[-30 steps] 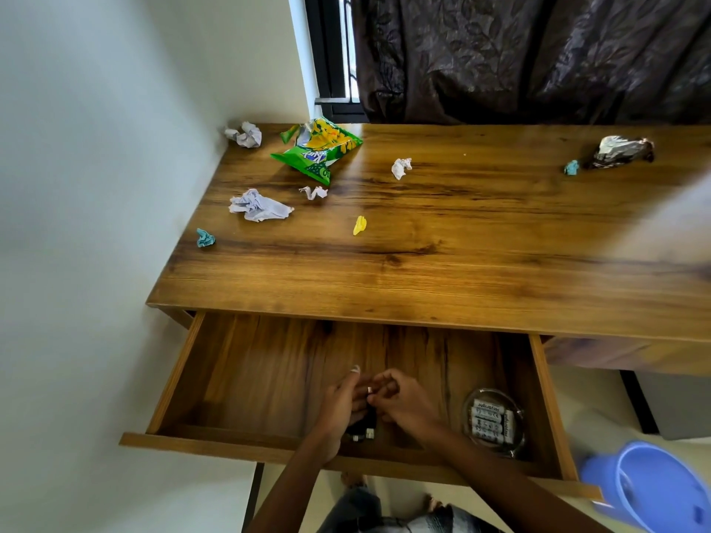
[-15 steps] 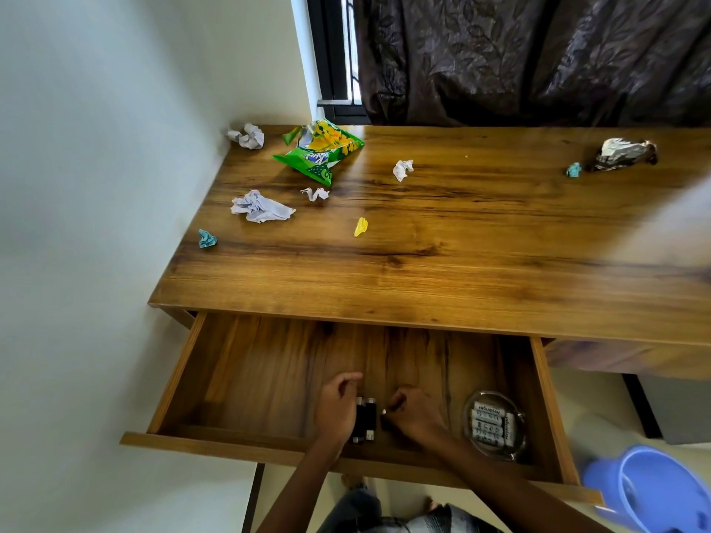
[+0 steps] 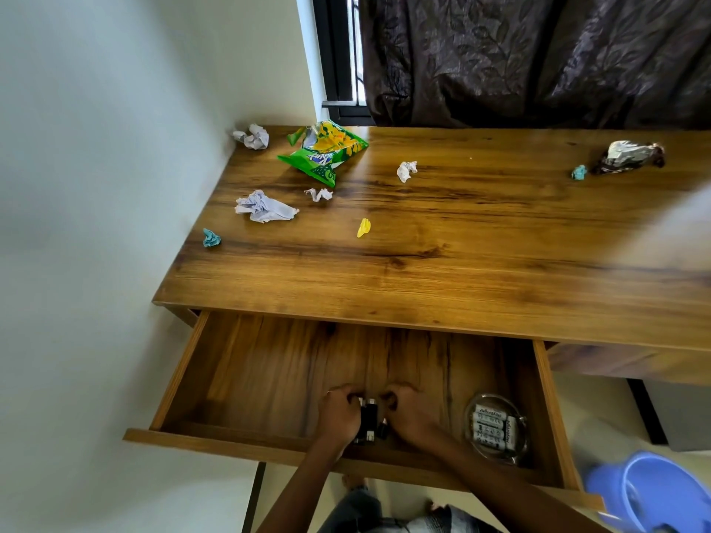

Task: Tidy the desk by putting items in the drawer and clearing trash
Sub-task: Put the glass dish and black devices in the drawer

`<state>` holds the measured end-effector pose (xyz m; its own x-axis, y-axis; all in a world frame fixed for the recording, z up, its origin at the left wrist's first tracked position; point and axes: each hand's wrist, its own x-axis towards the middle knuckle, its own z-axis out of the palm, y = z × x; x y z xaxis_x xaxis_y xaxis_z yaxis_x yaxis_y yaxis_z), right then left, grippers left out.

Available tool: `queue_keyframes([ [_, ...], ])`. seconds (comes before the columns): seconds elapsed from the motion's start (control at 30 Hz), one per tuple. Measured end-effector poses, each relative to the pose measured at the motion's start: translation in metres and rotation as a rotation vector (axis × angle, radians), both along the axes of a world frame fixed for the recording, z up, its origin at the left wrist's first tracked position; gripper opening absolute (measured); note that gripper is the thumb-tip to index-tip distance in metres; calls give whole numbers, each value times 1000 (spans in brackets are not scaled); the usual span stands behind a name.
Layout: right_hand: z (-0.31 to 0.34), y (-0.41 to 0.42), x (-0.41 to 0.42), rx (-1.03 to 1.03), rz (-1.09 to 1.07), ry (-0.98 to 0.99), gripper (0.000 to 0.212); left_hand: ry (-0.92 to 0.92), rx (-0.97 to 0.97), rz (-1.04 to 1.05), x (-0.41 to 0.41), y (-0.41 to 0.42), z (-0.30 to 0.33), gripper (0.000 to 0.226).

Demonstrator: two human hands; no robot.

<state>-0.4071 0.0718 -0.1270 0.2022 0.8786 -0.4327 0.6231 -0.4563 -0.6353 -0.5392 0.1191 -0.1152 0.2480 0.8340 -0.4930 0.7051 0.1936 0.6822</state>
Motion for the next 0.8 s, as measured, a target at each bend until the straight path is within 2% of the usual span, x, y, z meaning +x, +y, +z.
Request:
queue_keyframes([
  [0.17,-2,1,-5,12,121,41,31,33,32,-46,1,-1,0,34],
  [0.67,-3,-5,-5,30,115,102,35,88,119,-86,0,-3,1,32],
  [0.8,6,-8,-7,96,93,118,27,78,176,-73,3,-6,11,30],
])
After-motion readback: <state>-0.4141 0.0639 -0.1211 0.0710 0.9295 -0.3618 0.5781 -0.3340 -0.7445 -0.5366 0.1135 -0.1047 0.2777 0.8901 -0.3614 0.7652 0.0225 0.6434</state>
